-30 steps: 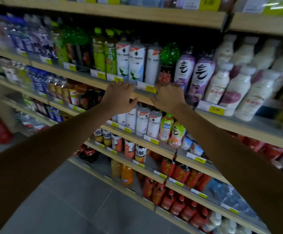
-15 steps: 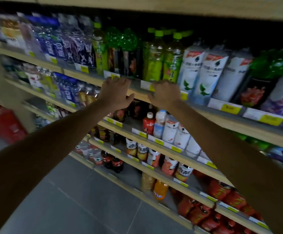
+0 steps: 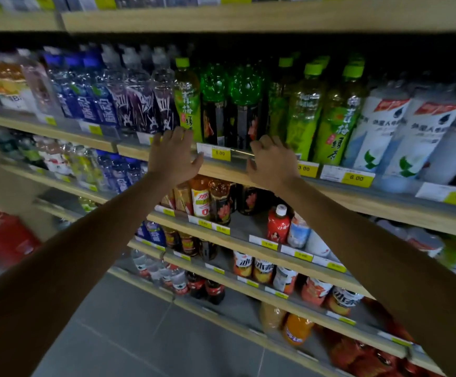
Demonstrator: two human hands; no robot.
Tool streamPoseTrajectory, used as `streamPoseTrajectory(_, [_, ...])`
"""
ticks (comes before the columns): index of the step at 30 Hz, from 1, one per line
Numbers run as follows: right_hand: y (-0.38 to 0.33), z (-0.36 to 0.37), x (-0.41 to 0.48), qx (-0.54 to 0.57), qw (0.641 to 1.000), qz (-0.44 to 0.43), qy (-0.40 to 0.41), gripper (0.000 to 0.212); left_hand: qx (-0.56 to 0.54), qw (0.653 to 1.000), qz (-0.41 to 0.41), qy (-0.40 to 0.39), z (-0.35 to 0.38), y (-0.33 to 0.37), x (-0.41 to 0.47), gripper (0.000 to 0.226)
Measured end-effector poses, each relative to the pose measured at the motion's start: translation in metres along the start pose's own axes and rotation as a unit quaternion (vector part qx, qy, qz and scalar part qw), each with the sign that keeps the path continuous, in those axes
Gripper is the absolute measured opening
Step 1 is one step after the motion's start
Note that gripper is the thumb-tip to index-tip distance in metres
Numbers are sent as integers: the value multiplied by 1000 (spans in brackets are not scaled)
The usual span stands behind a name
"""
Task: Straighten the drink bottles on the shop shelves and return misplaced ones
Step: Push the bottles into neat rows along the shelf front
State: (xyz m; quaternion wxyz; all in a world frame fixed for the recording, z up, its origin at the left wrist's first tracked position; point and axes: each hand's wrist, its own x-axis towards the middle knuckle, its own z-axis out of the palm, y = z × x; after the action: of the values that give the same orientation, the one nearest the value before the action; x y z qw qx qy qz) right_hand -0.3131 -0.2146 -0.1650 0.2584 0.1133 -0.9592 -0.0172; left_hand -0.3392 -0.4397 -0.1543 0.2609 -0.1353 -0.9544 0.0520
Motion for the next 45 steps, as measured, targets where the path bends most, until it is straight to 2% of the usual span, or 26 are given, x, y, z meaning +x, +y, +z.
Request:
streamPoseTrajectory(4, [-2,14,17,-8,1000,15,-12,37,-7,1000,-23,13,6,-17,27,62])
streamPoseTrajectory(8, [-8,32,29,5,1000,21,-9,32,-28,998,-44,28,15,-25,47,58])
streamPoseTrajectory(12, [-13,43,34,8,999,42,-11,20,-101,991,-80,43,27,-28,64,60])
streamPoseTrajectory(19, [-20,45,36,6,996,83,-8,18,-258,951,-145,91,42,-27,85,82])
streamPoseTrajectory(22, [-26,45,36,8,993,117,-8,20,-301,939,-120,114,42,-35,93,87])
streamPoseTrajectory(25, [-31,44,37,12,988,152,-19,21,-350,924,-110,105,40,-42,102,92])
streamPoseTrajectory(30, [-42,45,37,-9,976,218,-18,22,-445,882,-124,92,40,-45,114,89])
streamPoseTrajectory(37, [-49,44,39,-16,967,253,-19,21,-503,851,-91,119,39,-46,98,76])
streamPoseTrajectory(42, [-53,41,40,-12,964,263,-22,22,-593,797,-48,106,39,-48,79,71])
streamPoseTrajectory(45, [-54,39,38,-15,963,267,-22,23,-602,792,-34,97,37,-54,69,73])
